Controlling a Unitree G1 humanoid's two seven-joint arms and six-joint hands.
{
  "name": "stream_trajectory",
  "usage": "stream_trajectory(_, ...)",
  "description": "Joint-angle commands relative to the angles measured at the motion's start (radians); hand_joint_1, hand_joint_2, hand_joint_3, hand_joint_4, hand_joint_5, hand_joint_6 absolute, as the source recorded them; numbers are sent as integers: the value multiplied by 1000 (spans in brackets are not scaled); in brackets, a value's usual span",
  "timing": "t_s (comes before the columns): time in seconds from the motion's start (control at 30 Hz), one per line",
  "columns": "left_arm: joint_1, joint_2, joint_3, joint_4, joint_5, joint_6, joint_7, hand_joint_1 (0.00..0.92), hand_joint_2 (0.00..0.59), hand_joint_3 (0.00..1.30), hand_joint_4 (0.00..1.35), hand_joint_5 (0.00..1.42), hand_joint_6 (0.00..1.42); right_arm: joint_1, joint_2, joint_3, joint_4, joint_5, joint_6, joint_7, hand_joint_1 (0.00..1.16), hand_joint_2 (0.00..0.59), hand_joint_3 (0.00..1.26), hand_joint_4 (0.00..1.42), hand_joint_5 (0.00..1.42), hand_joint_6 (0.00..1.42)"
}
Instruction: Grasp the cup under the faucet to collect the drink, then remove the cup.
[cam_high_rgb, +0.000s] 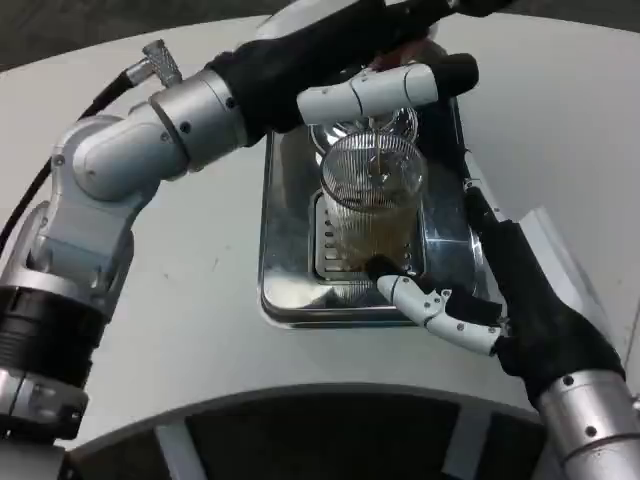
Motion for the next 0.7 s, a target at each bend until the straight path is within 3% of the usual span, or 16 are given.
stream_trajectory(0.03,-7,-1,-32,23,36,-33,-19,0,92,124,0,0,212,-15,-1,3,26,13,15,-21,652,262,0,0,0,48)
stream_trajectory(0.47,-17,-6,-38,67,65,-74,3,0,92,124,0,0,201,-29,2,15,54,28,19,-51,652,262,0,0,0,48)
stream_trajectory(0.7,-20,-11,-38,81,63,-80,3,0,95,125,0,0,185,-43,22,33,89,25,23,-97,651,261,0,0,0,40)
